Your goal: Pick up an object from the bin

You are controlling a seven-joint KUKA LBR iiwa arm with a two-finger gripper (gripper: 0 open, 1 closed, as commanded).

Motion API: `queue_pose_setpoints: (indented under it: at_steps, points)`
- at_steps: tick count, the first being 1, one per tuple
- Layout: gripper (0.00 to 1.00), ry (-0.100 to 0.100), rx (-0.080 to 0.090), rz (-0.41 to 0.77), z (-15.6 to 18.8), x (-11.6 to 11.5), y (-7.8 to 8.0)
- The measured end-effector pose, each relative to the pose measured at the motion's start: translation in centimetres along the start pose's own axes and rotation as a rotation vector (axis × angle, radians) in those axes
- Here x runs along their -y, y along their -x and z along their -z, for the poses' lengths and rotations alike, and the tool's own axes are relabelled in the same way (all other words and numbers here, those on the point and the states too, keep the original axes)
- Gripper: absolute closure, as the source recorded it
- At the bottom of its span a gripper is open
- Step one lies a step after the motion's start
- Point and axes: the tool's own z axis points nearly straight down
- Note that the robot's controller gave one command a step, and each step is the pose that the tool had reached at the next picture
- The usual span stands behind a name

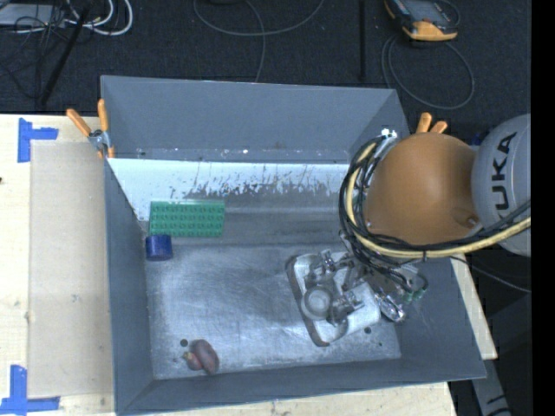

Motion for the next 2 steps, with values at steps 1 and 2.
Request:
queue_pose_setpoints:
  at_steps: [1, 2]
  points:
    - [0.0, 0.004, -0.008, -0.003, -0.4, 0.0, -0.2]
    - [0.0, 0.006, -0.006, 0.423, -12.1, 1.4, 0.4]
